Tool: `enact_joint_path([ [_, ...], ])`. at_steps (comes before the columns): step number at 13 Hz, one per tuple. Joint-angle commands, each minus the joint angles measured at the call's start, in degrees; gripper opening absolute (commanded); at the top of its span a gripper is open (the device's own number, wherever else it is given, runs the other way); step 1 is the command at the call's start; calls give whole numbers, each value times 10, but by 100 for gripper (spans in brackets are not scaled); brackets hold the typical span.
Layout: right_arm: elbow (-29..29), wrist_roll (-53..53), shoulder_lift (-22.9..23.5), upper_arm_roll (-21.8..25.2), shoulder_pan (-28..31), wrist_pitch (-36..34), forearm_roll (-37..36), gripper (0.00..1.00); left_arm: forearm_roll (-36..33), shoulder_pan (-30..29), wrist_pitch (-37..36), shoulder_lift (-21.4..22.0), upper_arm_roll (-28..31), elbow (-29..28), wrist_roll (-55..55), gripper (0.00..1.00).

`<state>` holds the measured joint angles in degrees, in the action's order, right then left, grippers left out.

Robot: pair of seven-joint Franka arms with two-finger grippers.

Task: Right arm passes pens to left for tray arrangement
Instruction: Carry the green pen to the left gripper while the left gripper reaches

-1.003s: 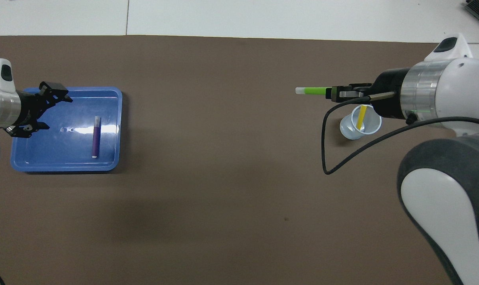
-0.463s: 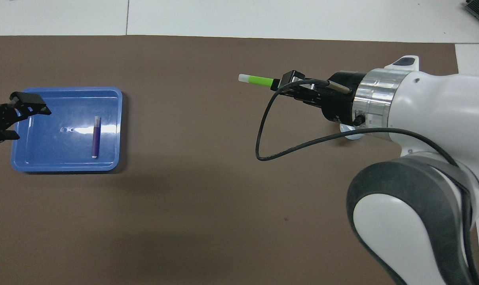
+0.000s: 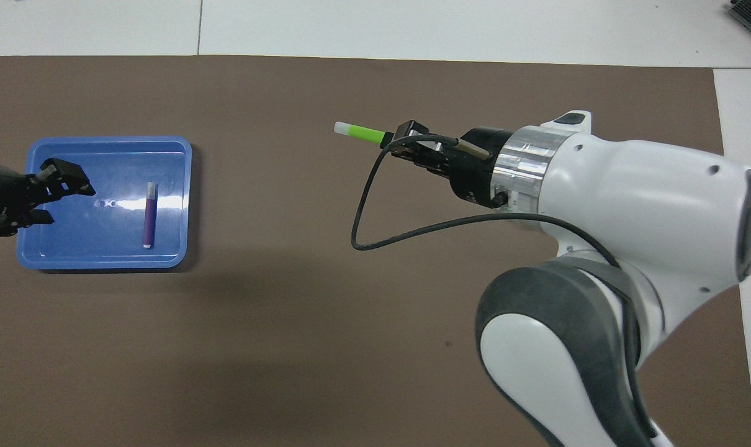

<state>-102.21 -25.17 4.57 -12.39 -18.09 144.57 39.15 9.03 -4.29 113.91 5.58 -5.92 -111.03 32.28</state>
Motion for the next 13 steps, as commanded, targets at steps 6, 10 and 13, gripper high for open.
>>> enact_joint_path([
  [6,-4,-7,35,-1,-62,54,27,0,273,29,-28,9,-4,11,359,85],
  [10,-4,-42,34,-1,-84,59,27,0,324,70,24,9,-8,0,467,85],
  [13,-16,-60,32,-1,-102,77,27,0,324,134,134,10,-8,-25,491,85],
])
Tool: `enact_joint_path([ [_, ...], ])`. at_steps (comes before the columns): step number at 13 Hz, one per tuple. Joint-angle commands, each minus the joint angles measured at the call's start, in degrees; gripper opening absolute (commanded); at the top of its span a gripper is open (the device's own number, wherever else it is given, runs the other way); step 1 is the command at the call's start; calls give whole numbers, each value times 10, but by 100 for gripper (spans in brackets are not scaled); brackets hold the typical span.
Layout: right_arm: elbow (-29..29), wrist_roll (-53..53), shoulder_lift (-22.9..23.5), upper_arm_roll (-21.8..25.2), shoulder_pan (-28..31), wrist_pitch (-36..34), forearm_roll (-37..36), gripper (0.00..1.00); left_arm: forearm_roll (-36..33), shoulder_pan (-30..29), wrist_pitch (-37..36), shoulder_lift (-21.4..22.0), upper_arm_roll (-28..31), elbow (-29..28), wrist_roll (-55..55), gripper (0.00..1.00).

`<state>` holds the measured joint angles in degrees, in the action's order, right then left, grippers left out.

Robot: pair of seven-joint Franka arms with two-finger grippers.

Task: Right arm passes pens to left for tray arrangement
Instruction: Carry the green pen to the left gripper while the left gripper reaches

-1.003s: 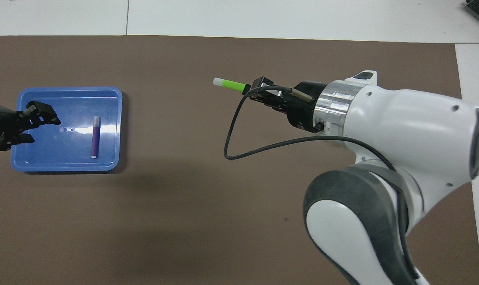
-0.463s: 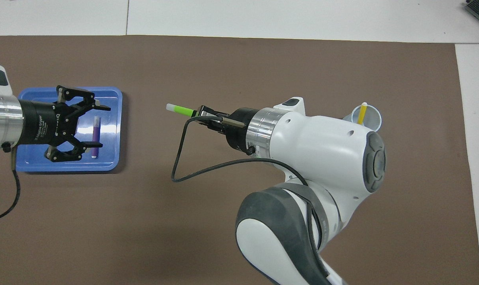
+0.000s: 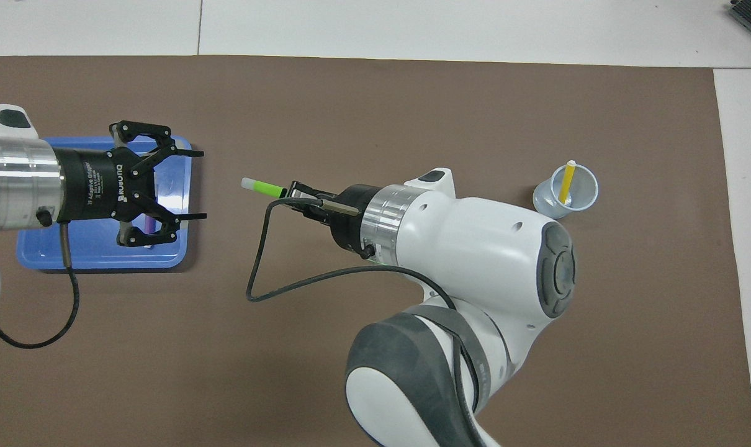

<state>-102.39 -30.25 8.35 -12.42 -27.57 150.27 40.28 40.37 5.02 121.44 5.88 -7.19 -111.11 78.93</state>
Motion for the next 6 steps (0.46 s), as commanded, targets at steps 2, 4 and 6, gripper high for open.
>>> enact_joint_path([
  [2,-15,-17,-7,-1,-13,23,16,0,10,54,85,13,5,-45,33,85],
  [4,-15,-20,-6,-1,-14,31,16,0,10,48,82,24,5,-66,19,84],
  [6,-15,-20,-6,-1,-14,32,16,0,10,44,68,28,6,-71,-12,77],
])
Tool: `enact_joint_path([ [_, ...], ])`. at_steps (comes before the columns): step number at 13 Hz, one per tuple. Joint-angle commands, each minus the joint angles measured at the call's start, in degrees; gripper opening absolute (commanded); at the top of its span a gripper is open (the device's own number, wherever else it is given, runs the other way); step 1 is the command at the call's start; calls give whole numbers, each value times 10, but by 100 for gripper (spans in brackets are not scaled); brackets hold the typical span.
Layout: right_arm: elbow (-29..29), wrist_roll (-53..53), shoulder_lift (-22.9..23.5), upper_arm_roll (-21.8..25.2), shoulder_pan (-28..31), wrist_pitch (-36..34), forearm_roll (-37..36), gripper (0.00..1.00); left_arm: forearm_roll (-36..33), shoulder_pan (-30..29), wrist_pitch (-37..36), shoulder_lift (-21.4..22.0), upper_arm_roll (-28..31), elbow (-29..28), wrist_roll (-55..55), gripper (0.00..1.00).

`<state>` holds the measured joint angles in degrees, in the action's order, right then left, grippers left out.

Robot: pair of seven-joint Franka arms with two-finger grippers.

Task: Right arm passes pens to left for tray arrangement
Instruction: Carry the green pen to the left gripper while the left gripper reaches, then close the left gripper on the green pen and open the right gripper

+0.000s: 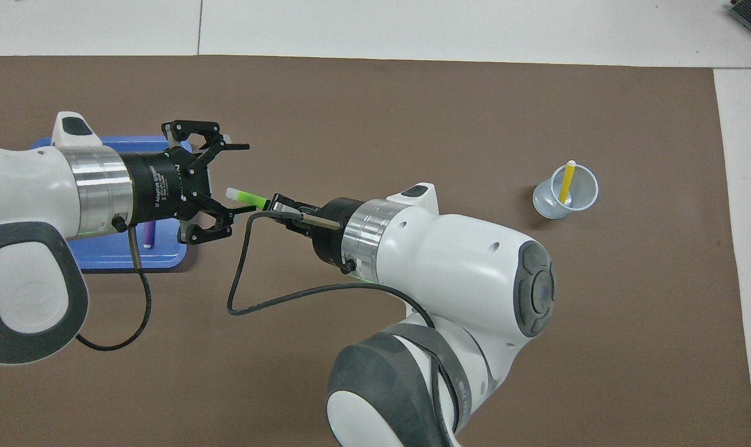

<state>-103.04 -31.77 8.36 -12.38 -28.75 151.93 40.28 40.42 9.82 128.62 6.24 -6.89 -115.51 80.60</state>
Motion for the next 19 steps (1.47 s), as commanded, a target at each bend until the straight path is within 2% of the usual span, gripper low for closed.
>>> enact_joint_path([
  [1,-8,-5,-5,0,-3,16,16,0,10,-4,-7,26,3,-28,-33,74],
  [2,-8,-5,-5,0,-3,17,16,0,10,-4,-14,26,4,-28,-34,70],
  [3,-8,-5,-5,0,-3,16,16,0,10,-3,-14,26,4,-28,-36,51],
  [4,-8,-5,-5,0,-2,16,16,0,10,-3,-21,26,3,-27,-36,36],
  [6,-9,-5,-5,0,-3,16,16,0,10,-3,-30,27,4,-27,-37,17],
  [9,-9,-5,-5,0,-3,16,16,0,10,0,-29,27,3,-27,-38,13],
  [10,-9,-5,-5,-1,-3,16,16,0,9,2,-30,27,3,-25,-48,0],
  [14,-8,-4,-5,0,-3,16,16,0,7,-30,-89,29,11,-16,-153,0],
  [15,-8,-3,-5,0,0,12,16,9,6,-33,-90,29,11,-16,-170,0],
  [16,-9,-7,-5,0,4,7,16,70,5,-34,-90,29,11,-16,-171,0],
  [17,-9,-11,-6,0,4,7,16,100,4,-34,-90,29,11,-17,-173,0],
  [19,-9,-11,-6,1,5,6,15,100,2,-44,-91,34,11,-23,-213,0],
])
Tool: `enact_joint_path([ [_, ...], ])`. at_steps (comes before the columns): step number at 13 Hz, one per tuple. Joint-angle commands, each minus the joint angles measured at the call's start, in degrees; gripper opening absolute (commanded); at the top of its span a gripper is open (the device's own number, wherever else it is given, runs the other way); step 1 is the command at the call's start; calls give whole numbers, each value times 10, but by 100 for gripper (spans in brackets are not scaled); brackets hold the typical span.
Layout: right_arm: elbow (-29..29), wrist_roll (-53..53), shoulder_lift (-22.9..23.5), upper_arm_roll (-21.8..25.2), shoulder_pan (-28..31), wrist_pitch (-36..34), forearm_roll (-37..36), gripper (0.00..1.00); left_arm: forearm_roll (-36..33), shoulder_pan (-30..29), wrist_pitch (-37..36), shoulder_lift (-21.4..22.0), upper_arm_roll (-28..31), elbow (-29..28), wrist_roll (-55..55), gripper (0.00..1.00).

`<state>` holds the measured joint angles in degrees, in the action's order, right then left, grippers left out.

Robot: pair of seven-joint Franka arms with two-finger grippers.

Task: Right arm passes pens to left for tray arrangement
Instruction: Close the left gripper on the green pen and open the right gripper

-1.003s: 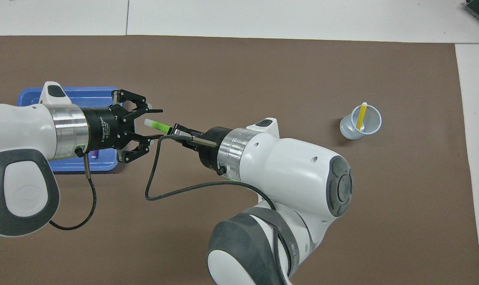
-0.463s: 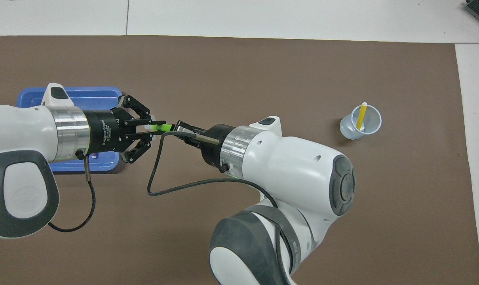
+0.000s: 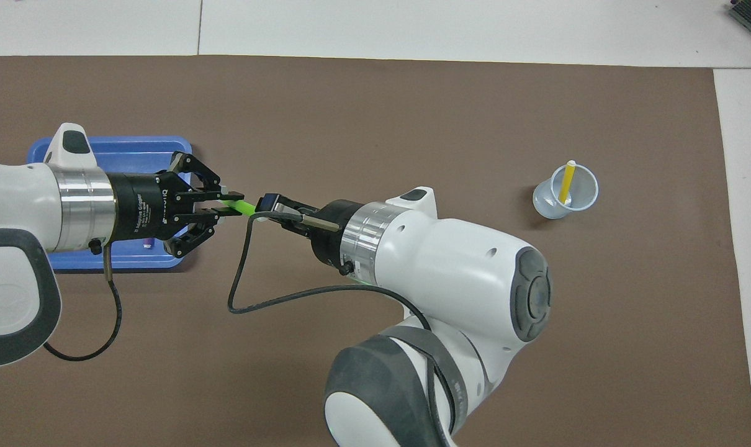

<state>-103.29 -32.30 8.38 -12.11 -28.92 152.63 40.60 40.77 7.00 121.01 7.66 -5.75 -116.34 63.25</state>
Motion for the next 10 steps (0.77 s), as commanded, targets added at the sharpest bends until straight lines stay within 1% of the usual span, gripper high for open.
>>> enact_joint_path([
  [1,-7,-6,-6,0,7,-6,11,100,-4,-25,-22,22,0,-20,-75,0],
  [2,-7,-5,-6,0,11,-10,7,100,-23,-31,-31,23,0,-20,-120,0],
  [4,-15,7,-10,2,34,-42,-8,100,-101,-44,-44,26,0,-28,-232,0],
  [7,-34,48,-19,2,88,-97,-77,100,-117,-81,-44,25,0,-42,-364,0],
  [9,-46,87,-27,2,138,-144,-141,100,-138,-117,-44,10,0,-43,-460,0],
  [10,-53,114,-28,2,168,-159,-174,100,-139,-134,-44,-4,0,-43,-511,0],
])
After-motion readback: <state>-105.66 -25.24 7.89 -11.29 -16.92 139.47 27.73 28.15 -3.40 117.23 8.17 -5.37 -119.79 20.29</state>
